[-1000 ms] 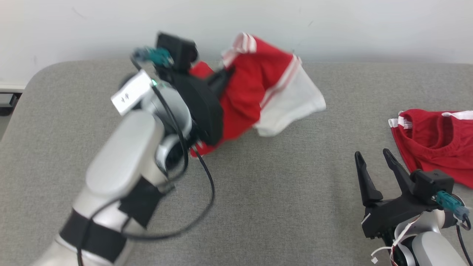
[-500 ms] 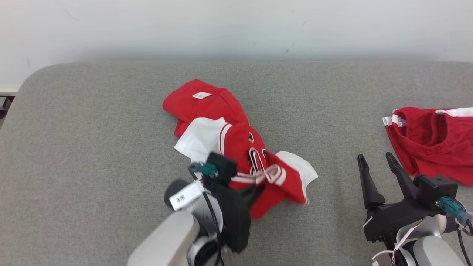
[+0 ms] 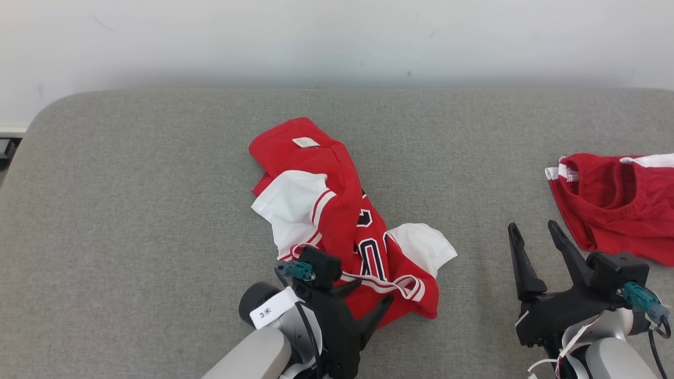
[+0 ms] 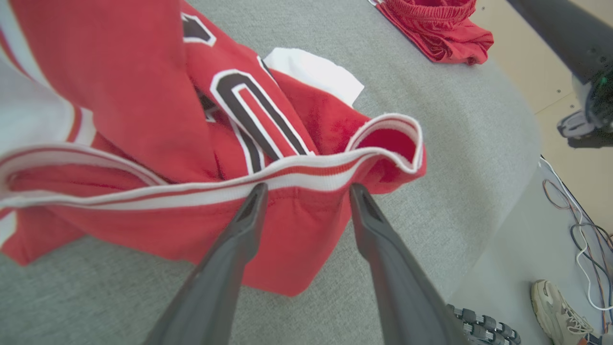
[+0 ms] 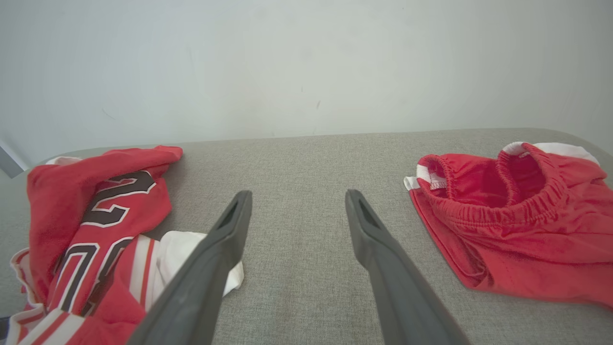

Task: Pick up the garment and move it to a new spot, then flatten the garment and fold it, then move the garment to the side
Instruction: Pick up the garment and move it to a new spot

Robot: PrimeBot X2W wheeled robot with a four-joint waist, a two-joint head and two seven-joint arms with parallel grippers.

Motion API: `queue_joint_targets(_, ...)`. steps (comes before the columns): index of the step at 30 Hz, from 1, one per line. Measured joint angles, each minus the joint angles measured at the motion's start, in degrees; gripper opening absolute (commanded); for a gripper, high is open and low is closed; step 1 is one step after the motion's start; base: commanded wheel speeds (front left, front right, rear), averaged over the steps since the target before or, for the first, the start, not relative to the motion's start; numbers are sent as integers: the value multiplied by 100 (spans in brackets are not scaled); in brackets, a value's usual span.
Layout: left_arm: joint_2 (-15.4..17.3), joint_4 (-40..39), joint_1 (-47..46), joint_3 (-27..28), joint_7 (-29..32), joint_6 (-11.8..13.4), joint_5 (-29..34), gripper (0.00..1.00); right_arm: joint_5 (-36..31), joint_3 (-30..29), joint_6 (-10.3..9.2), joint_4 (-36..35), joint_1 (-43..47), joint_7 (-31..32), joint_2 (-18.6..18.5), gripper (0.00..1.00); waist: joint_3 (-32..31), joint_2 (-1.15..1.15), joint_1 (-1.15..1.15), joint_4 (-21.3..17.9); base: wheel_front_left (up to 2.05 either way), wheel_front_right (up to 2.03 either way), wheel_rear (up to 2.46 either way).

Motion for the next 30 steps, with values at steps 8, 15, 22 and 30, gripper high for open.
queue_joint_targets(8, -8, -402, -27, 202, -419, 286, 98, 100, 9, -14, 1, 86, 94, -63, 4, 100, -168, 0, 0, 94, 0, 0, 0)
queue_joint_targets(15, 280, -787, -30, 409, -783, 714, 459, 100, 49, 1, 8, 144, 154, -74, 51, 100, -327, 0, 0, 199, 0, 0, 0)
queue_joint_targets(22, 631, -1168, 146, 519, -1074, 1104, 855, 100, 60, 14, 29, 186, 255, -118, 76, 100, -435, 0, -1, 275, 0, 0, 0)
queue_joint_targets(30, 901, -1582, 704, 884, -1441, 1262, 1207, 100, 67, 34, 34, 172, 371, -123, 92, 100, -497, 0, 0, 339, 0, 0, 0)
